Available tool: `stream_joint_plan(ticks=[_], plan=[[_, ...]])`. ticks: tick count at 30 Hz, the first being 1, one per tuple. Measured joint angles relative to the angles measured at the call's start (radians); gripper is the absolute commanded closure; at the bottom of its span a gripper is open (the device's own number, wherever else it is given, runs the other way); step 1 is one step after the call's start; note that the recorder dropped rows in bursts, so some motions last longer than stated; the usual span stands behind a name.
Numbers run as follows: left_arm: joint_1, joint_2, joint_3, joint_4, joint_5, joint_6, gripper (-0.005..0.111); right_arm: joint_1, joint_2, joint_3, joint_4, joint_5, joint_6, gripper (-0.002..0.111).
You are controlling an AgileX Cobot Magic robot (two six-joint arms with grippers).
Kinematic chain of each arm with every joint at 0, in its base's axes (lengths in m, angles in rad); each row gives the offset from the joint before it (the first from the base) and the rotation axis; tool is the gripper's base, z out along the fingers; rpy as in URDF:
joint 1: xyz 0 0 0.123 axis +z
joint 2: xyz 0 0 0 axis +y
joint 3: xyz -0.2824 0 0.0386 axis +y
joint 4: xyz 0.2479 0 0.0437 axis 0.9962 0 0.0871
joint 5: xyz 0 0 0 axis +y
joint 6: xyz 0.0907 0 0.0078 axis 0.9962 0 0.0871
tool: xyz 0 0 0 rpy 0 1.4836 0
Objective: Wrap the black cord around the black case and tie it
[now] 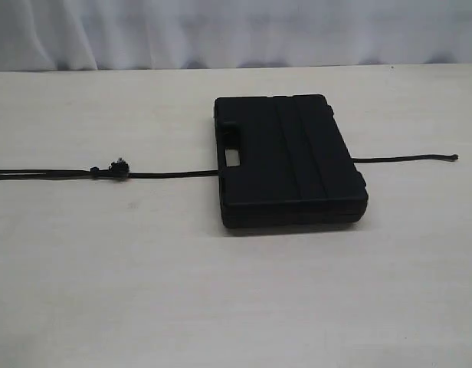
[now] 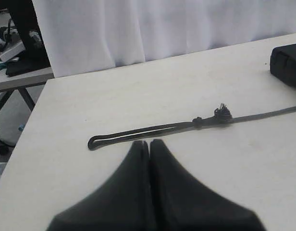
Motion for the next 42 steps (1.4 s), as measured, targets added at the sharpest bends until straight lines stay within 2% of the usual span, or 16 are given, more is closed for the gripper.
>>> stream_joint_plan(ticks=[3, 7, 9, 14, 17, 20, 23, 25, 28, 30, 37, 42], plan=[[0.000, 0.000, 0.000, 0.000, 0.000, 0.000, 0.107, 0.000, 0.000, 0.000, -0.010, -0.015, 0.000, 0.104], [0.000, 0.000, 0.000, 0.000, 0.000, 0.000, 0.107, 0.000, 0.000, 0.000, 0.030, -0.226, 0.009, 0.104], [0.000, 0.000, 0.000, 0.000, 0.000, 0.000, 0.107, 0.000, 0.000, 0.000, 0.037, -0.381, 0.012, 0.104], [0.000, 0.000, 0.000, 0.000, 0.000, 0.000, 0.107, 0.000, 0.000, 0.000, 0.044, -0.900, 0.053, 0.104], [0.000, 0.000, 0.000, 0.000, 0.000, 0.000, 0.107, 0.000, -0.002, 0.000, 0.044, -1.133, 0.262, 0.104], [0.000, 0.000, 0.000, 0.000, 0.000, 0.000, 0.107, 0.000, -0.002, -0.039, 0.042, -1.145, 0.422, 0.104], [0.000, 0.000, 0.000, 0.000, 0.000, 0.000, 0.107, 0.000, -0.002, -0.128, 0.032, -1.045, 0.480, 0.096], [0.000, 0.000, 0.000, 0.000, 0.000, 0.000, 0.107, 0.000, 0.008, -0.226, -0.030, -0.880, 0.495, 0.084], [0.000, 0.000, 0.000, 0.000, 0.000, 0.000, 0.107, 0.000, 0.069, -0.372, -0.145, -0.636, 0.513, 0.060], [0.000, 0.000, 0.000, 0.000, 0.000, 0.000, 0.107, 0.000, 0.135, -0.471, -0.174, -0.487, 0.518, 0.050], [0.000, 0.000, 0.000, 0.000, 0.000, 0.000, 0.107, 0.000, 0.426, -0.750, -0.188, 0.039, 0.401, 0.047], [0.000, 0.000, 0.000, 0.000, 0.000, 0.002, 0.107, 0.000, 0.646, -0.908, -0.170, 0.296, 0.316, 0.047]])
